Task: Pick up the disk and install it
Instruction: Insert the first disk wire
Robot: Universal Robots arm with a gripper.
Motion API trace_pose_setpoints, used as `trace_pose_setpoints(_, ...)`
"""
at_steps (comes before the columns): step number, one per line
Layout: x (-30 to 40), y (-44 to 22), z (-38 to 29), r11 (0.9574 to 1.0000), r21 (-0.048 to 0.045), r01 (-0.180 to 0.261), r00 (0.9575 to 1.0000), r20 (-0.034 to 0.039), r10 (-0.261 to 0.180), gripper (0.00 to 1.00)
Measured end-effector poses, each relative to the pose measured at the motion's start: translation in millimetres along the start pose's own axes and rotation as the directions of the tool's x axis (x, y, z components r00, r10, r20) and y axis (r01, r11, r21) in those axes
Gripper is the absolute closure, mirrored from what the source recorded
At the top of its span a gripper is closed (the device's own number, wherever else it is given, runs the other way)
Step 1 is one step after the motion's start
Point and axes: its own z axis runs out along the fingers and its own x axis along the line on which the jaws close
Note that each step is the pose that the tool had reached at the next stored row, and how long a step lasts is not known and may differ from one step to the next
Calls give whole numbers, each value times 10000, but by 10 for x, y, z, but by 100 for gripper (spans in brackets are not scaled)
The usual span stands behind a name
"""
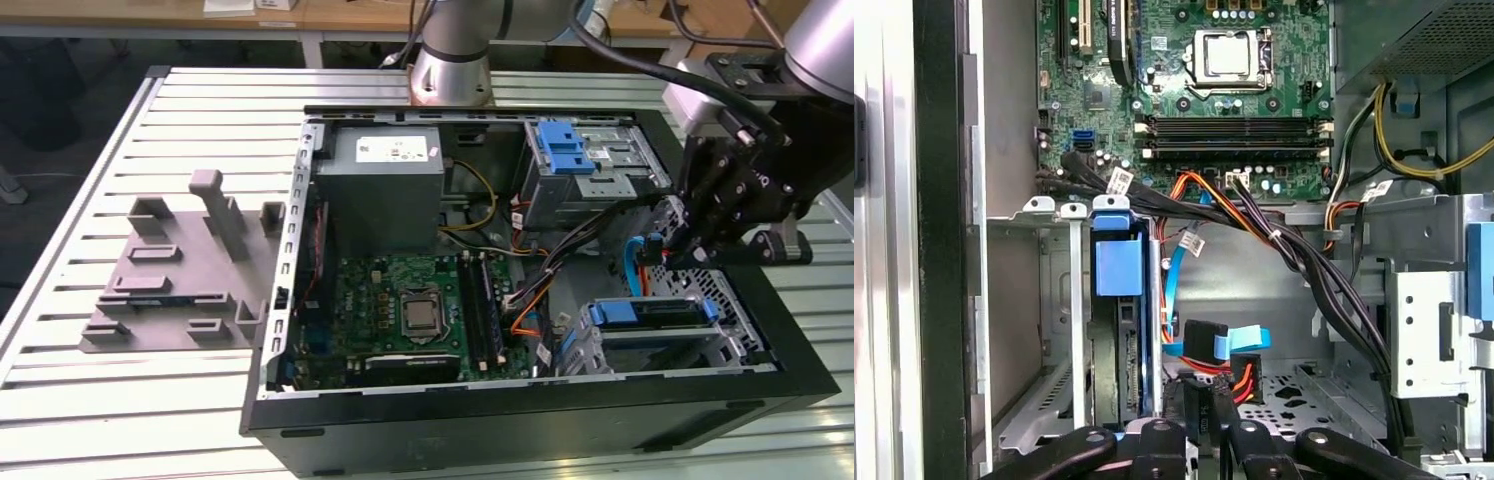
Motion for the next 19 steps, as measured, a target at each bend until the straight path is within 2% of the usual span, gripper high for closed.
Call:
trace_pose_setpoints(8, 1, 0, 38, 10000, 15, 1, 10000, -2, -1, 75)
trace_pose_setpoints(11, 2, 0, 45, 10000, 16, 1, 10000, -3, -1, 84)
trace_pose_setpoints(19, 5, -17, 56, 10000, -10, -1, 10000, -2, 1, 84)
